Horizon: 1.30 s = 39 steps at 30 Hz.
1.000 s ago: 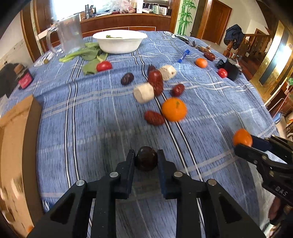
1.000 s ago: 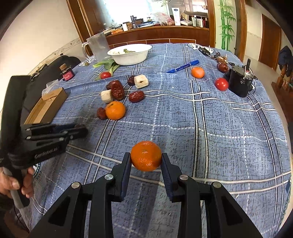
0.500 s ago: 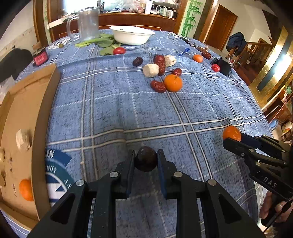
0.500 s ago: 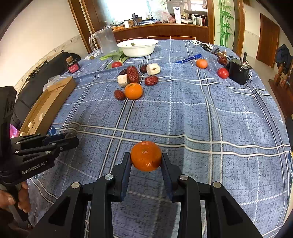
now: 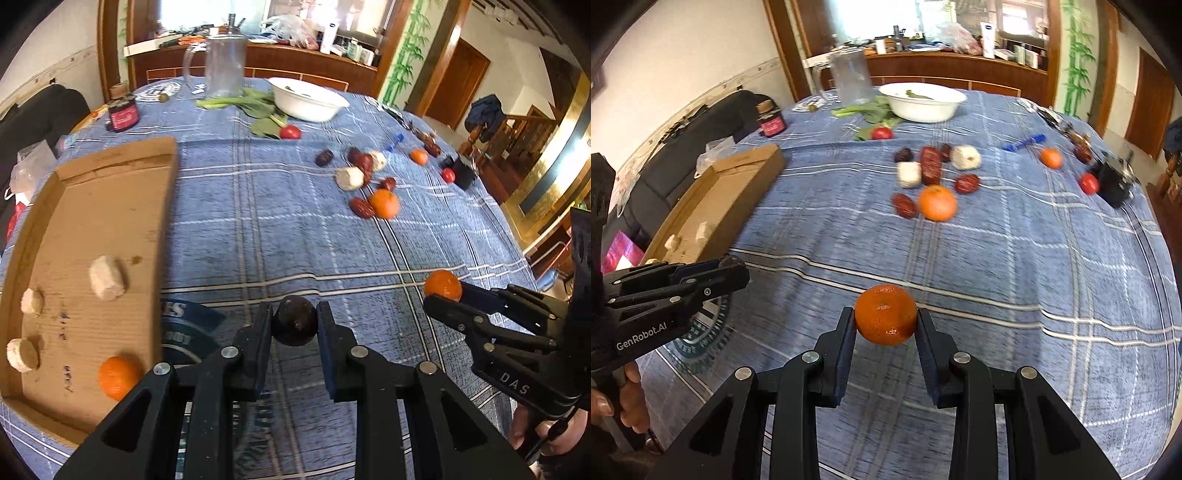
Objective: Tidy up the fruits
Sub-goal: 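Carry the dark plum with the left tool while the right tool carries the orange over the tray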
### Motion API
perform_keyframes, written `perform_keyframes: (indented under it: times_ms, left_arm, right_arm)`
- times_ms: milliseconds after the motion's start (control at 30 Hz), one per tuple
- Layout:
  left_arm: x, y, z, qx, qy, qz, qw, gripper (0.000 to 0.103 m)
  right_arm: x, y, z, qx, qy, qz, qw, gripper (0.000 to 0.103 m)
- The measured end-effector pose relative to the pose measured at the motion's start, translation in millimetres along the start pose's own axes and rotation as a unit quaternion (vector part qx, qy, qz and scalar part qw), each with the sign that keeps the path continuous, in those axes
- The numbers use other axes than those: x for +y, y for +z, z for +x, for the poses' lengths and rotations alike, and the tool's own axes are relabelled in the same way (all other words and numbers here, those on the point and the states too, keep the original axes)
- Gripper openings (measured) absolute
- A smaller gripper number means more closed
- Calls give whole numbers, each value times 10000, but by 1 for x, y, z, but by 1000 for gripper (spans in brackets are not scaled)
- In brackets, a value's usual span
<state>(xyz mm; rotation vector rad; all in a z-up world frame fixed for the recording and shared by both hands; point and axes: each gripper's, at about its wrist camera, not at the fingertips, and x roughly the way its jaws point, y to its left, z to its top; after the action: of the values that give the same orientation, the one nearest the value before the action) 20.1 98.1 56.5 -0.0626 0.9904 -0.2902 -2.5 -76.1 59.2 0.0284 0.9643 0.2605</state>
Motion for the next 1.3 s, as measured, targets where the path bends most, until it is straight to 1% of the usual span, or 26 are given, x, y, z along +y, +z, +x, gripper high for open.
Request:
perform_keyframes:
  times_ms: [167,300,500,767,867,1000,1167,1300]
  left_arm:
    - [24,3,-15,-123,26,-194,9997,23]
    - [44,4,-24,-168,54,-385,9991,23]
    - [92,7,-40,-293,197,-795,9962,23]
    - [159,12,-52,-398,628,-1306,9886,23]
    - [185,19,-49,-392,889,-1437,9848,23]
    - [208,28,-38,-317,1124,-1509,9816,23]
    - [233,38,-16,-95,1221,-1651,9786,23]
    - [241,44,0,72,1218,-1686,9781,23]
  right_arm:
    - [28,14,5,-8,91,-242,9997,35]
    - [50,30,11,3,263,-351,9990,35]
    - [90,58,21,-63,409,-638,9971,35]
    - [139,92,44,-34,608,-958,9935,36]
    - [154,103,57,6,679,-1020,9925,36]
    - [173,119,81,92,799,-1017,9916,36]
    - [190,131,113,259,800,-1116,9902,36]
    - [200,134,136,422,828,-1175,9887,36]
